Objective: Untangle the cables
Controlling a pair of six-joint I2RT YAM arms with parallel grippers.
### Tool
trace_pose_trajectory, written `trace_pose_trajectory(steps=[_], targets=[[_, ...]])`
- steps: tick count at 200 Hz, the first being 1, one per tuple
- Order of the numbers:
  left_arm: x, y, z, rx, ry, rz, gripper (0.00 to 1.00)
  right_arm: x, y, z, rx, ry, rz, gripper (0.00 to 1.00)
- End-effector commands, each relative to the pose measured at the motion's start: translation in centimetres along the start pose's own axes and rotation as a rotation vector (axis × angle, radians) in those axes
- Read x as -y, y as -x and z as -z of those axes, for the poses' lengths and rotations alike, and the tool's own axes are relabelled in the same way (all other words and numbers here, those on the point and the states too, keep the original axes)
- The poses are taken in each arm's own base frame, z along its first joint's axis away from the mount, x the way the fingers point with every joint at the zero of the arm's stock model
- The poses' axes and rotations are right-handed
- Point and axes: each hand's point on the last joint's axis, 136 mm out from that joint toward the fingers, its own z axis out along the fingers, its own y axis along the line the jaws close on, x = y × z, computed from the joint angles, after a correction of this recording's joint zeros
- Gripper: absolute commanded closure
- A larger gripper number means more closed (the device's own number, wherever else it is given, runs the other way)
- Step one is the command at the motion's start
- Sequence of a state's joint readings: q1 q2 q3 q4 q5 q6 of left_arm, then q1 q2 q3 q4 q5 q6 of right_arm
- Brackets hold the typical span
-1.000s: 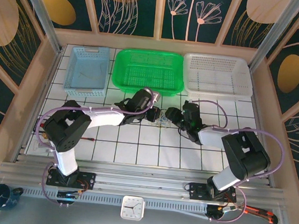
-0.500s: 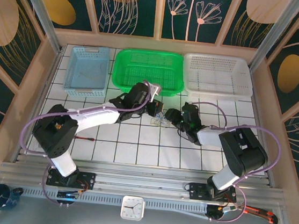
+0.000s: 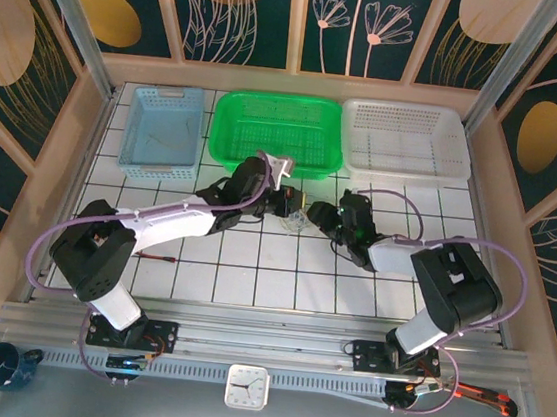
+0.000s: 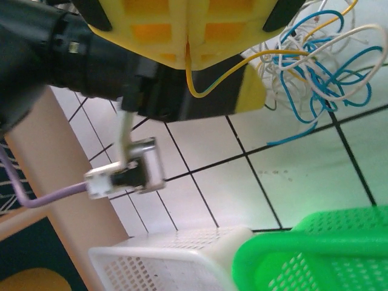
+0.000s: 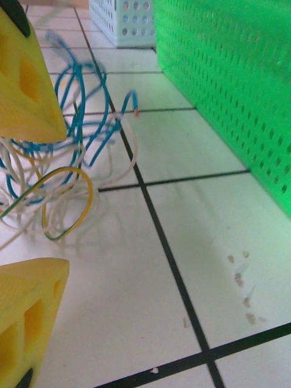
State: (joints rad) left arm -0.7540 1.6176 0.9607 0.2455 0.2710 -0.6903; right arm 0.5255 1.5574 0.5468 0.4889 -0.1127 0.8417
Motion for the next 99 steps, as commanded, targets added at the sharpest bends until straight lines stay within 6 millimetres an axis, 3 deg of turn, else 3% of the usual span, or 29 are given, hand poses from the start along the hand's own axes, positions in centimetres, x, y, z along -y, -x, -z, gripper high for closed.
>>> trace_pose_trajectory(steps=[1,35,99], targets=[[-0.1,0.4,0.9,0.083,-0.021,0.128,1.00,-1.5,1.0,1.8,0.039,0.027,0.042,0.47],[-1.0,0.3,1.6,0.159,-0.040,0.246,1.00,-2.5,2.5,4.1,0.082,0.021,0.056,0.46],[-1.1,0.8,3.4,0.268,-0.119,0.403,1.00,-6.2,2.1,7.1,0.069,0.239,-0.056,0.54]])
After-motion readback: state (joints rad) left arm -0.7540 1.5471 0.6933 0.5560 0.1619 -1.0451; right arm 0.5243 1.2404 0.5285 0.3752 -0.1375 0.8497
